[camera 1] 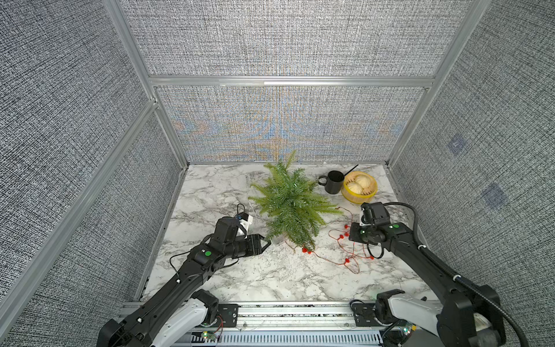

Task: Remove string lights from the small christmas tree
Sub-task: Place the light string at the center of the board.

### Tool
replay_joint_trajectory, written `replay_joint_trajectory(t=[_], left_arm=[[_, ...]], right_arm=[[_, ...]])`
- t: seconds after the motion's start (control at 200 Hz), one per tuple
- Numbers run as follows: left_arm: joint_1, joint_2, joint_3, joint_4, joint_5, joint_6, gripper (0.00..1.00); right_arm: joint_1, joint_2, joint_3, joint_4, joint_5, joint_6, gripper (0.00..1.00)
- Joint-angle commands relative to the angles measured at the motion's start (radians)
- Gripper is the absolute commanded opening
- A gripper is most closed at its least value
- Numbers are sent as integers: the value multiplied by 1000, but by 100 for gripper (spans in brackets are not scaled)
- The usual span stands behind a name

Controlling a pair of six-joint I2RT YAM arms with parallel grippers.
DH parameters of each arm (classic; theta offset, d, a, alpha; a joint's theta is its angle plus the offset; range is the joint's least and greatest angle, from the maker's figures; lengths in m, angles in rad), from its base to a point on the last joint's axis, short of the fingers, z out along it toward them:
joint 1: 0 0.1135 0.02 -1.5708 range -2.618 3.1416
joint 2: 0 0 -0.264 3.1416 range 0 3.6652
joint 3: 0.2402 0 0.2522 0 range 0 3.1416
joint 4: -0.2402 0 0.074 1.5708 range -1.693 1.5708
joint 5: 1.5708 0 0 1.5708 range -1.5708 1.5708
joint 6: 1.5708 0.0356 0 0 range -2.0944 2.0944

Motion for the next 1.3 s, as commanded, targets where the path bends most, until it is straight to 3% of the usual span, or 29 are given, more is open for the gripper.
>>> replay_joint_trajectory(t=[0.0, 0.3, 0.53, 0.695, 0.895, 1.041, 1.296], left_arm=[[-1, -6, 1, 24, -24, 9, 59], [-1, 8, 23, 14, -43, 15, 59], [-1, 13, 38, 13, -56, 12, 59], [-1, 38, 48, 13, -60, 15, 59], [-1, 54, 59, 8, -66, 16, 60], [-1, 39, 55, 4, -78, 15, 63], [0, 49, 70, -4, -73, 28, 64]], right_arm=[[-1, 36, -21, 101, -25, 22, 0], [-18, 224, -48, 331, -116, 25, 0], [-65, 345, 11, 405, -166, 15, 9], [-79, 397, 61, 401, -185, -8, 26], [-107, 301, 87, 278, -138, -66, 39], [-120, 152, 102, 166, -60, -125, 56], [-110, -56, 82, 47, -126, -112, 64]])
